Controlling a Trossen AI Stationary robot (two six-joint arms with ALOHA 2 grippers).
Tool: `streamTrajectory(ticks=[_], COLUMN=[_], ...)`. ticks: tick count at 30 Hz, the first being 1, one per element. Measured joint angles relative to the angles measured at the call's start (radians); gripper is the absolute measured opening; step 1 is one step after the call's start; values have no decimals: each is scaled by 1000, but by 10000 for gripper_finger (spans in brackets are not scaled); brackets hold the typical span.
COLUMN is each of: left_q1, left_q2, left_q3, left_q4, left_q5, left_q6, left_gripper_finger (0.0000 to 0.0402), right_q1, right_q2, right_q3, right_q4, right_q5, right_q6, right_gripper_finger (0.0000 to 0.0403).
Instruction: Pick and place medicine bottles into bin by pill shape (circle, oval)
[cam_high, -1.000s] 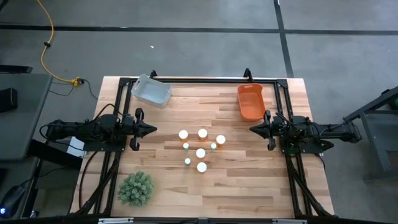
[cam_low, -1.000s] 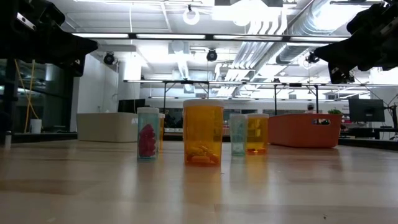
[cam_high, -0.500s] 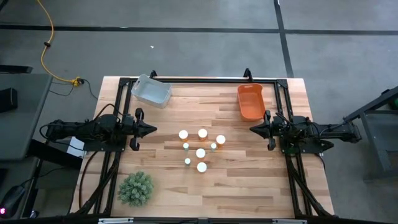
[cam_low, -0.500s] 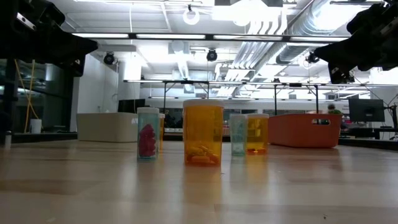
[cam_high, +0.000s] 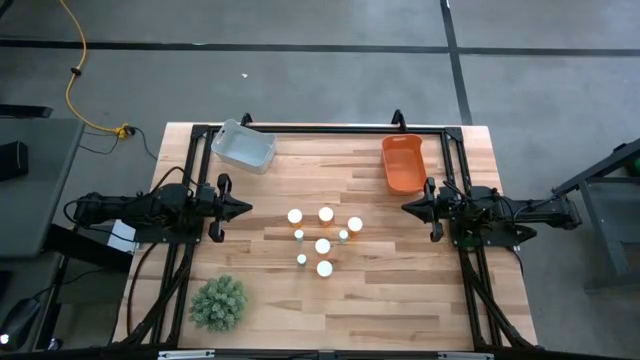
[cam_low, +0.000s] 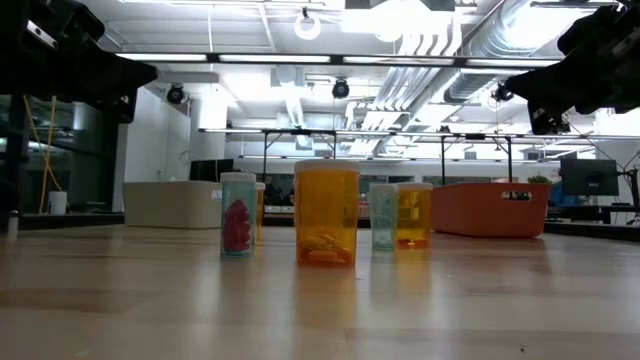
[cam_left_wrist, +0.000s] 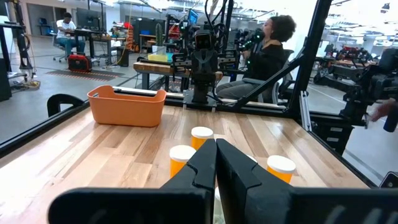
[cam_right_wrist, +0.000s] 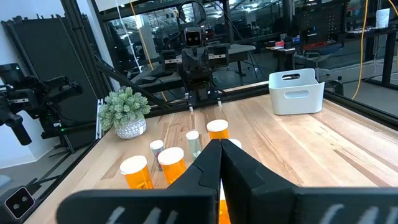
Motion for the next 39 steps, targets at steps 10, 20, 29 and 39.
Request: streamTrajectory(ticks=[10,20,29,39], left_q1=[0,0,0,0], left_q2=[0,0,0,0], left_q3=[0,0,0,0], left_q4=[0,0,0,0], left_q5=[0,0,0,0], left_q6=[0,0,0,0], left_gripper_finger=[1,1,1,1], right_q1=[0,1,0,0], right_q2=[0,176,588,967], right_q3=[0,7,258,526], right_q4=[116,714,431,141], right_q5=[28,-60,126,106], right_q6=[75,-100,-72,-53], right_gripper_finger=[0,0,79,248])
